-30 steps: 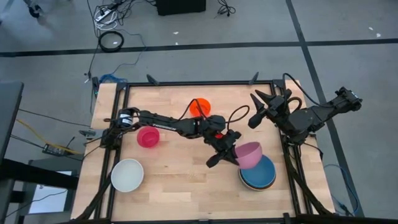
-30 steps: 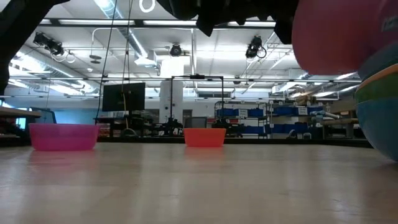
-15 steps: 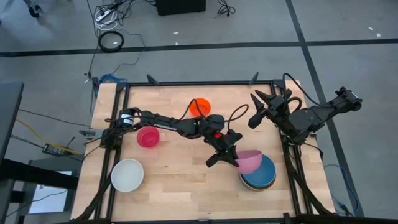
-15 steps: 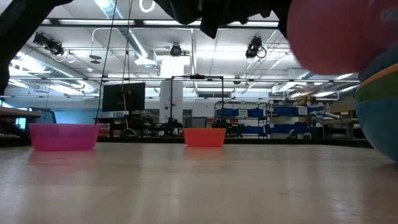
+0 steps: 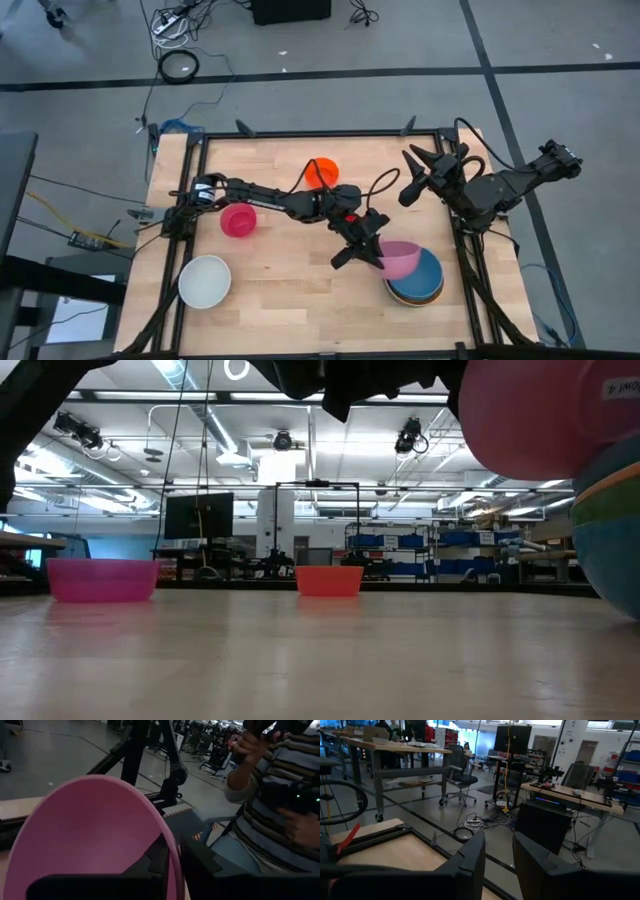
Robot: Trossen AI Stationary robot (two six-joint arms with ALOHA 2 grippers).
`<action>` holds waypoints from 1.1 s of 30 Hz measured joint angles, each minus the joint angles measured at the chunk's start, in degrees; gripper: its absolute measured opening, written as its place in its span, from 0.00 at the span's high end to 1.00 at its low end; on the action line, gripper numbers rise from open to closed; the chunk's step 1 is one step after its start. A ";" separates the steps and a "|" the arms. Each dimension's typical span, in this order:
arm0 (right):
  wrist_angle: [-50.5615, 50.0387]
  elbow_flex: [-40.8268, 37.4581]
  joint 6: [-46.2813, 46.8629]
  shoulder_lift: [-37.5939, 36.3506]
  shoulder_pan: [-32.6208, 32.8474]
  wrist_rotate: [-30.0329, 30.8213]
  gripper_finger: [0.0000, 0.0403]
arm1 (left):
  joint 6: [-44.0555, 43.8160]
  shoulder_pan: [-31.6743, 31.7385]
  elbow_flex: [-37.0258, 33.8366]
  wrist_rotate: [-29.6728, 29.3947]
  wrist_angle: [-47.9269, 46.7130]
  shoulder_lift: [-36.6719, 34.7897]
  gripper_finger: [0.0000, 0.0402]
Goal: Nest bowls inside each other
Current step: Stack the pink bowl into the blue bowl
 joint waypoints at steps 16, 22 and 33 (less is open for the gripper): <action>-0.17 -0.01 0.00 0.04 0.69 -0.07 0.79 | -0.15 0.00 5.79 -1.10 -0.80 2.54 0.87; -0.37 -0.02 0.00 0.04 1.76 0.02 0.79 | -0.60 0.04 10.10 -3.00 -1.29 6.44 0.89; -1.41 -0.02 -0.02 0.00 3.16 0.29 0.79 | -1.92 0.02 14.39 -1.64 -4.06 8.87 0.82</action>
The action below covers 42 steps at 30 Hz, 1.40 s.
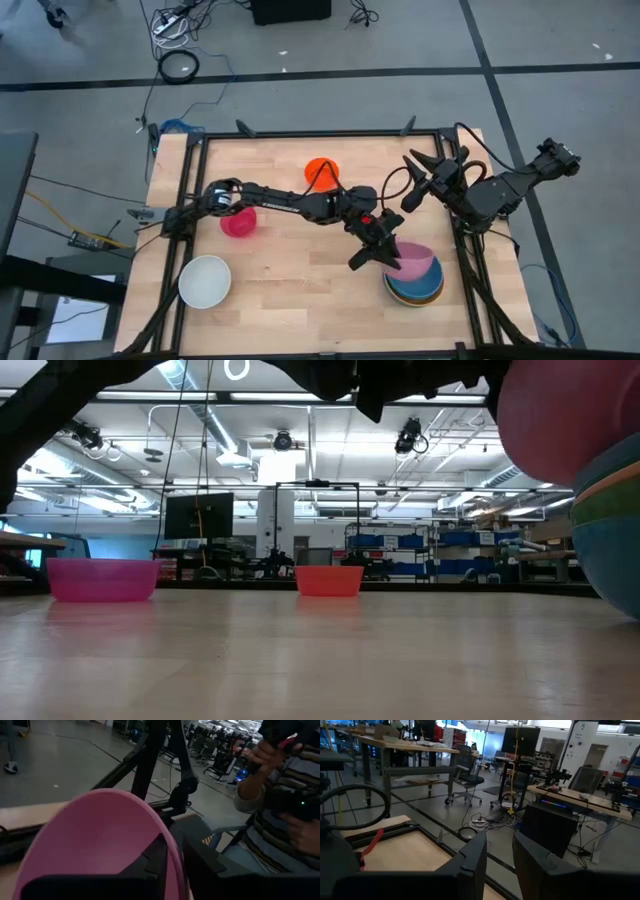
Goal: Nest bowls inside each other
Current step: Stack the pink bowl into the blue bowl
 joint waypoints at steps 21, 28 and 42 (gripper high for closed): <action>-0.78 0.00 0.02 0.02 0.84 -0.20 0.79 | -4.30 1.17 0.17 7.25 -10.58 -2.03 0.67; -0.71 0.00 0.02 0.05 1.49 -0.05 0.79 | 1.46 0.24 0.00 3.90 -16.51 -1.77 0.67; -0.42 0.00 0.14 0.07 1.49 0.59 0.79 | 1.66 0.11 0.00 1.20 -17.07 -1.01 0.67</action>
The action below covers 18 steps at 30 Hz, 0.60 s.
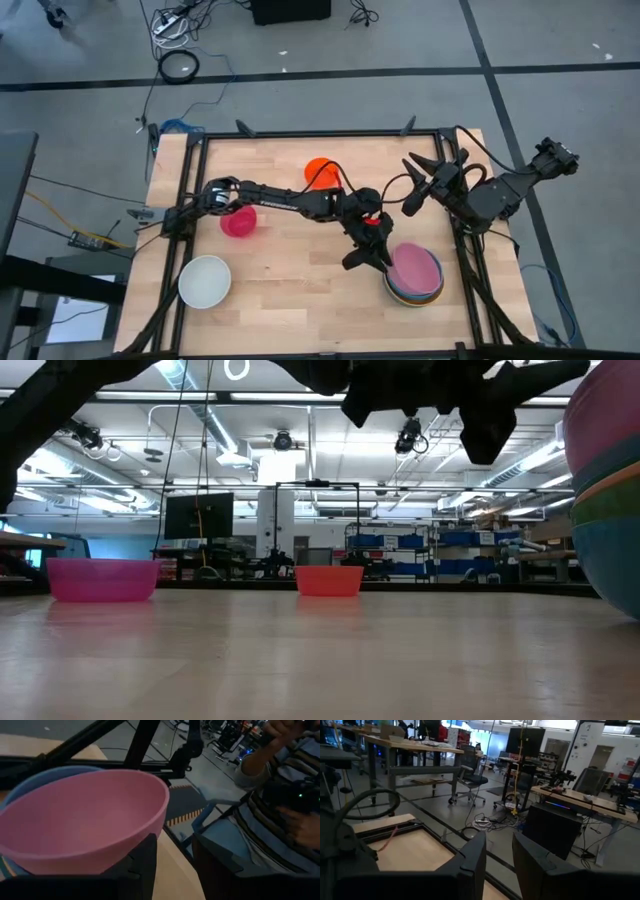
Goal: Nest bowls inside each other
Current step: Stack the pink bowl into the blue bowl
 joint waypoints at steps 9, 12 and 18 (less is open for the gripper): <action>0.08 0.00 -0.01 0.00 -0.02 0.04 0.79 | -1.72 -0.09 0.02 -1.09 4.78 2.69 0.67; 0.06 0.00 0.01 -0.02 -0.02 0.07 0.79 | -2.98 -0.02 0.00 -1.81 8.15 3.88 0.67; 0.07 0.00 0.00 -0.02 0.40 0.08 0.79 | -6.47 0.76 0.02 -1.92 14.05 3.94 0.67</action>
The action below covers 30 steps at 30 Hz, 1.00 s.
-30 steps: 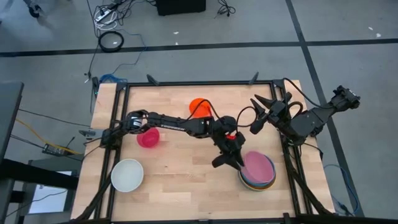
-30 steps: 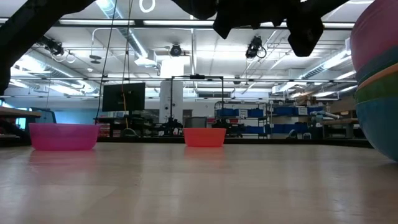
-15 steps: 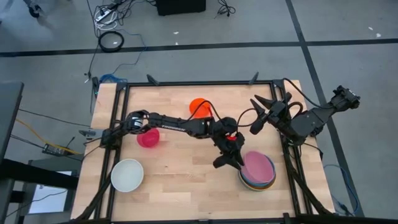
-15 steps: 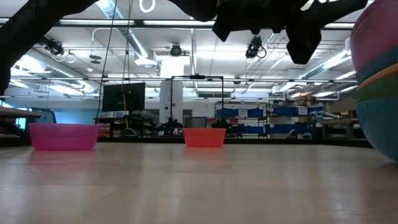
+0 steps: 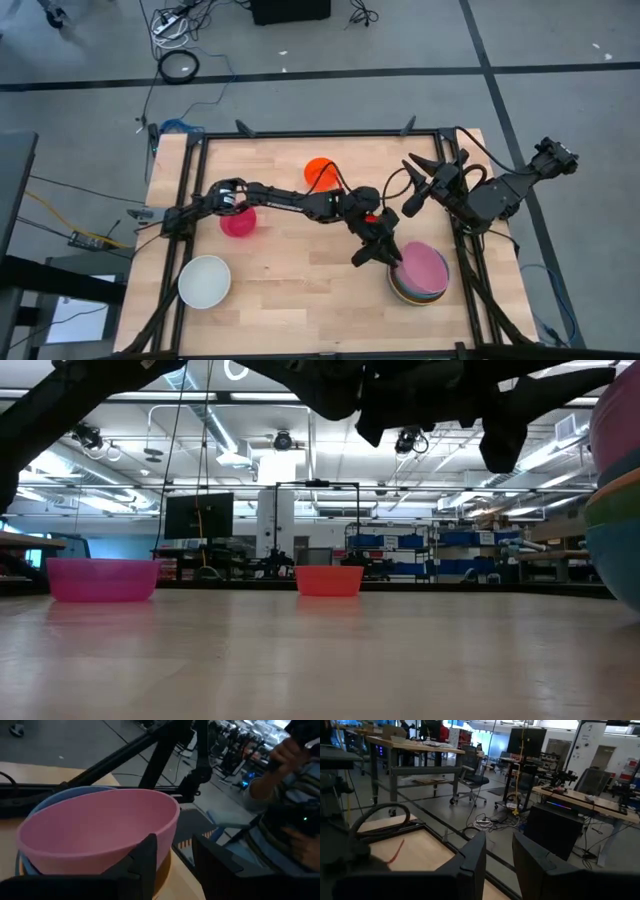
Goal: Nest bowls inside each other
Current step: Stack the pink bowl into the blue bowl
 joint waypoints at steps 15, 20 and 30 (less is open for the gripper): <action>-0.01 0.00 0.02 0.00 0.03 0.05 0.79 | -5.17 -0.17 -0.04 4.27 2.06 1.18 0.67; -0.05 0.00 0.07 0.00 0.03 0.05 0.79 | -8.74 -0.68 -0.02 8.06 4.14 1.05 0.67; -0.16 0.00 0.19 0.00 0.03 0.04 0.79 | -14.02 -0.58 0.01 7.58 18.06 0.93 0.67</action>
